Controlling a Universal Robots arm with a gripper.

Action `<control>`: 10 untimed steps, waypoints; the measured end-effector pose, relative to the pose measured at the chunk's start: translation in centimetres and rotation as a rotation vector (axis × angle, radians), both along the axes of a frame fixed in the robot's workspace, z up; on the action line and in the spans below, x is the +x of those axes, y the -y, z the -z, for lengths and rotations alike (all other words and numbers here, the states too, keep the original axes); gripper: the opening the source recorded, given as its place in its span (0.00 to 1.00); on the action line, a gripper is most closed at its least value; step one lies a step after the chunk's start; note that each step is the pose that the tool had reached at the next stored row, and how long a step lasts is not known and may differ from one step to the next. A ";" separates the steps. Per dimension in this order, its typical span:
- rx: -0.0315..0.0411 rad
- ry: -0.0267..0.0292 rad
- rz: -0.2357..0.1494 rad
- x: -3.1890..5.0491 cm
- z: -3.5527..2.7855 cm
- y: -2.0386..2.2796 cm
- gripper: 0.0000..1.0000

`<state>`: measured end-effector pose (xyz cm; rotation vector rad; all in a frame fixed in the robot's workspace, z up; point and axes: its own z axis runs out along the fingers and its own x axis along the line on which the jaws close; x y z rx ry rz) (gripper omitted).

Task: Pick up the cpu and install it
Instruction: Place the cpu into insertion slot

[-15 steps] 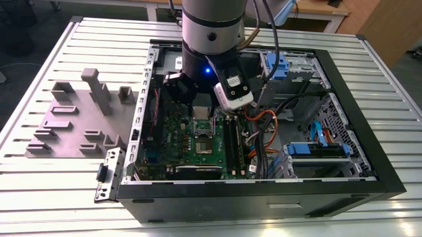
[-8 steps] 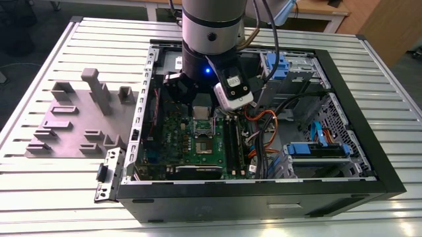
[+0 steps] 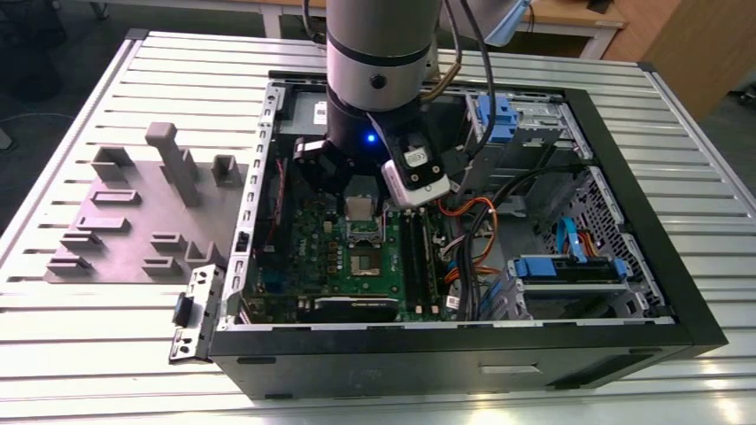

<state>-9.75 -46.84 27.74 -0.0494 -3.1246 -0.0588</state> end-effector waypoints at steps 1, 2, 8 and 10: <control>0.0000 0.0000 0.000 0.00 0.02 0.00 0.47; 0.0000 0.0000 0.000 0.00 0.04 0.00 0.47; -0.0001 0.0000 0.000 0.00 0.15 0.00 0.47; 0.0000 0.0000 0.000 0.00 0.19 0.00 0.47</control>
